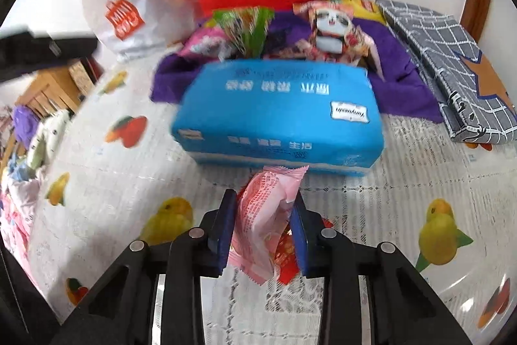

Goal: Organize snacks
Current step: 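Grasp the red packet with the left tool while the right tool grasps the pink packet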

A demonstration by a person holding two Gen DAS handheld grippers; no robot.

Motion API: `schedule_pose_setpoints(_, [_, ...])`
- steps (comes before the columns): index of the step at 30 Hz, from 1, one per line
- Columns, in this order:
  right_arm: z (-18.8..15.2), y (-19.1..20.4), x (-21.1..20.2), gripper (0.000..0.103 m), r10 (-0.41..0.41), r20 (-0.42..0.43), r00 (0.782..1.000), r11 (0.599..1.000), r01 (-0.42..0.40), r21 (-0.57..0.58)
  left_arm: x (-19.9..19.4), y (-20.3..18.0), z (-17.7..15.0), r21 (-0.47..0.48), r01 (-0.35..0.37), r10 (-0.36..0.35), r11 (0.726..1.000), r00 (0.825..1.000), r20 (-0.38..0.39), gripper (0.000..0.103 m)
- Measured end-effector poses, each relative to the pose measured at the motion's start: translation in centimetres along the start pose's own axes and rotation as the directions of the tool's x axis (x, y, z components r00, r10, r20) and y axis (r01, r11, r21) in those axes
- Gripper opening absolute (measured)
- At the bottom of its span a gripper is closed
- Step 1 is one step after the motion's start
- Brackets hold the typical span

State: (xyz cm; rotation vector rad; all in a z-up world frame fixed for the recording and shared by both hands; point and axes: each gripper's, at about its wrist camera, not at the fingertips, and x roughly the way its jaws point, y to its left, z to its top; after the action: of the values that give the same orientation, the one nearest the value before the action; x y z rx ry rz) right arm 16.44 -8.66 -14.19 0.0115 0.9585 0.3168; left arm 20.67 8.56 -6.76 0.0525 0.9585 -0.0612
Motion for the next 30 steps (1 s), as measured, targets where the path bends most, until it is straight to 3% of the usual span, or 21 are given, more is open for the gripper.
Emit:
schedule_pose_setpoints(5, [-0.8, -1.7, -3.6, 0.032, -0.006, 0.072, 0.997, 1.0, 0.004, 0.018, 1.5, -1.7, -2.2, -0.002, 0.068, -0.068, 0.998, 0.997, -0.033, 0.072])
schedule_pose_setpoints(8, [-1.7, -3.4, -4.7, 0.033, -0.025, 0.079, 0.997, 0.999, 0.022, 0.049, 3.1, -3.3, -3.7, -0.009, 0.152, -0.152, 0.988, 0.986, -0.07, 0.072])
schedule_pose_setpoints(11, [-2.8, -5.3, -5.1, 0.033, -0.052, 0.065, 0.996, 0.997, 0.048, 0.063, 5.0, -5.2, -5.1, -0.022, 0.244, -0.245, 0.969, 0.964, -0.107, 0.072])
schedule_pose_setpoints(17, [-5.2, -8.3, -5.7, 0.033, -0.068, 0.055, 0.996, 0.994, 0.063, 0.092, 8.5, -6.7, -6.6, -0.086, 0.341, -0.352, 0.936, 0.919, -0.178, 0.072])
schedule_pose_setpoints(18, [-5.5, -8.8, -5.8, 0.033, -0.065, 0.055, 0.996, 0.993, 0.06, 0.098, 8.7, -7.0, -6.7, -0.083, 0.349, -0.358, 0.934, 0.917, -0.178, 0.077])
schedule_pose_setpoints(20, [-6.1, -9.8, -5.7, 0.033, -0.06, 0.057, 0.997, 0.992, 0.053, 0.113, 8.5, -7.8, -6.9, -0.054, 0.353, -0.357, 0.934, 0.92, -0.163, 0.078])
schedule_pose_setpoints(21, [-6.3, -10.1, -5.7, 0.033, -0.06, 0.057, 0.997, 0.991, 0.053, 0.121, 8.6, -8.3, -6.9, -0.042, 0.346, -0.348, 0.937, 0.922, -0.169, 0.083])
schedule_pose_setpoints(24, [-6.9, -11.2, -5.3, 0.033, -0.049, 0.053, 0.997, 0.989, 0.041, 0.144, 8.6, -9.8, -7.1, -0.002, 0.304, -0.301, 0.953, 0.94, -0.161, 0.087])
schedule_pose_setpoints(30, [-7.3, -12.6, -4.4, 0.031, -0.006, 0.053, 0.999, 0.987, -0.002, 0.159, 9.0, -11.9, -7.0, 0.029, 0.262, -0.254, 0.965, 0.952, -0.17, 0.089])
